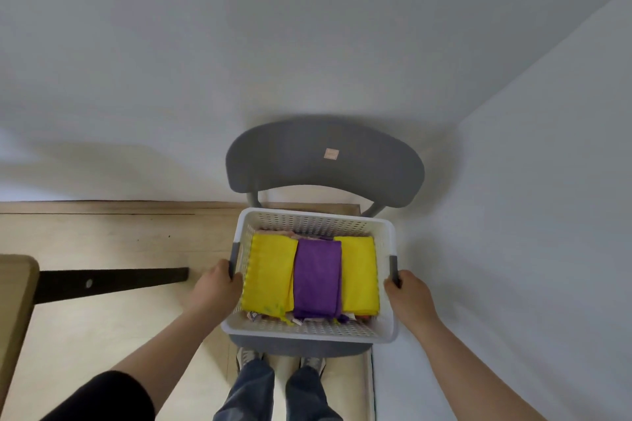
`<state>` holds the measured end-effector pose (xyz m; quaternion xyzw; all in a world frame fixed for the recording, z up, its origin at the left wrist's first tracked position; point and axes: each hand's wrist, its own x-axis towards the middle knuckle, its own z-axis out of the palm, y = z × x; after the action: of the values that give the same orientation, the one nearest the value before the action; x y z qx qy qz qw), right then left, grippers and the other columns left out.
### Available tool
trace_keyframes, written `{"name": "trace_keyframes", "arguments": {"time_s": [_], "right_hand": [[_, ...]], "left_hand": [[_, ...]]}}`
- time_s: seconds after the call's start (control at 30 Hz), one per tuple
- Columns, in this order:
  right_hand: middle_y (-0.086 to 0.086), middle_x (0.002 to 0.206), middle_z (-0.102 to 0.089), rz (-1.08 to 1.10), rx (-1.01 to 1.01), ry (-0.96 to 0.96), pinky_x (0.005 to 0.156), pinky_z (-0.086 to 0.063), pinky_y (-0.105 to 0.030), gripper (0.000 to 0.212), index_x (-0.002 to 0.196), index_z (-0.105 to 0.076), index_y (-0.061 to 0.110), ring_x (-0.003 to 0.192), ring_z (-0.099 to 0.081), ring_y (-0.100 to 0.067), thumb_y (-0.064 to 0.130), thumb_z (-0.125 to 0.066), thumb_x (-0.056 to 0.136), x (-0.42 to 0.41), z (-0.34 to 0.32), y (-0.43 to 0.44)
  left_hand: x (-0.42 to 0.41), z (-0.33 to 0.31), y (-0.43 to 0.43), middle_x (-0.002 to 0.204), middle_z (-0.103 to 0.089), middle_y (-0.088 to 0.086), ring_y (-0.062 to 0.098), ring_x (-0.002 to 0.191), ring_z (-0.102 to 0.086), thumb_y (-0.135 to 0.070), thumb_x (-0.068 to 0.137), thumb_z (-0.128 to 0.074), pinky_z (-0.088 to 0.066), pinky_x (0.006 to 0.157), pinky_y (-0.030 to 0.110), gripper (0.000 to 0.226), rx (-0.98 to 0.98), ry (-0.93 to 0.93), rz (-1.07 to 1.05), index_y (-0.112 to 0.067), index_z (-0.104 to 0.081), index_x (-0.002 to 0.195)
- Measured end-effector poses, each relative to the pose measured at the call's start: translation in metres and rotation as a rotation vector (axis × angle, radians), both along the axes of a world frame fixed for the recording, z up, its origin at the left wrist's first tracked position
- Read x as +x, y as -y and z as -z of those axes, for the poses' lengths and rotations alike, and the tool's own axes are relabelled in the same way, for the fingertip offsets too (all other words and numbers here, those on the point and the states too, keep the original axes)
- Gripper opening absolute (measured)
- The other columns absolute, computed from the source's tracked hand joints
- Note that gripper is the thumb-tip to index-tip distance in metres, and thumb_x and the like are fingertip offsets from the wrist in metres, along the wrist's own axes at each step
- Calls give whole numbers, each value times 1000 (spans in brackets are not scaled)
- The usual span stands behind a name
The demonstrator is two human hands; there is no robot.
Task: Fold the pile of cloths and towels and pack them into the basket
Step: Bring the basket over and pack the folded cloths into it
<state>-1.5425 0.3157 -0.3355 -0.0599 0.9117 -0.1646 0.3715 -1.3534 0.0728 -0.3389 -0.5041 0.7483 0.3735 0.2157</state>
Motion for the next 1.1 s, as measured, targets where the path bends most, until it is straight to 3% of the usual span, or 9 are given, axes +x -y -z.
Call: {"name": "trace_keyframes", "arguments": {"time_s": [0.13, 0.63, 0.8, 0.87, 0.97, 1.1], "right_hand": [[2, 67, -45, 10, 19, -3, 48, -27, -18, 14, 87, -48, 8, 58, -42, -6, 18, -46, 97, 1, 14, 1], [0, 71, -47, 52, 37, 4, 50, -31, -20, 10, 91, -50, 5, 62, -44, -11, 14, -49, 95, 7, 38, -3], [0, 73, -46, 79, 35, 20, 52, -33, -20, 8, 94, -49, 6, 73, -49, -19, 14, -50, 93, 11, 36, -3], [-6, 85, -54, 117, 19, 14, 58, -39, -24, 13, 103, -52, 6, 83, -53, -24, 13, -51, 93, 14, 29, 0], [-15, 124, -52, 183, -30, -65, 84, -44, -33, 41, 133, -44, 5, 111, -53, -29, 14, -52, 94, 23, 14, 4], [-12, 130, -51, 218, -141, -91, 87, -40, -28, 42, 135, -43, 8, 117, -51, -25, 14, -51, 95, 45, -12, 4]], "left_hand": [[-2, 13, 0, 89, -61, 11, 25, 81, -61, -21, 97, -43, -52, 70, 36, 13, 18, 18, 8, -10, -49, 99], [3, 36, -9, 81, -53, 4, 18, 72, -54, -21, 96, -44, -46, 61, 29, 11, 11, 24, 16, -11, -46, 99], [5, 31, -10, 95, -55, 8, 22, 80, -56, -22, 94, -48, -50, 67, 34, 17, 15, 25, 0, -10, -46, 105], [5, 24, -12, 104, -51, 9, 21, 84, -52, -22, 92, -49, -48, 69, 33, 23, -9, 1, -19, -9, -44, 111], [5, 13, -17, 118, -48, 11, 18, 91, -46, -21, 92, -50, -44, 75, 32, 37, -26, -49, -53, -6, -41, 125], [14, -10, -21, 137, -45, 11, 23, 112, -51, -23, 94, -52, -47, 86, 35, 53, -20, -108, -78, -8, -32, 140]]}}
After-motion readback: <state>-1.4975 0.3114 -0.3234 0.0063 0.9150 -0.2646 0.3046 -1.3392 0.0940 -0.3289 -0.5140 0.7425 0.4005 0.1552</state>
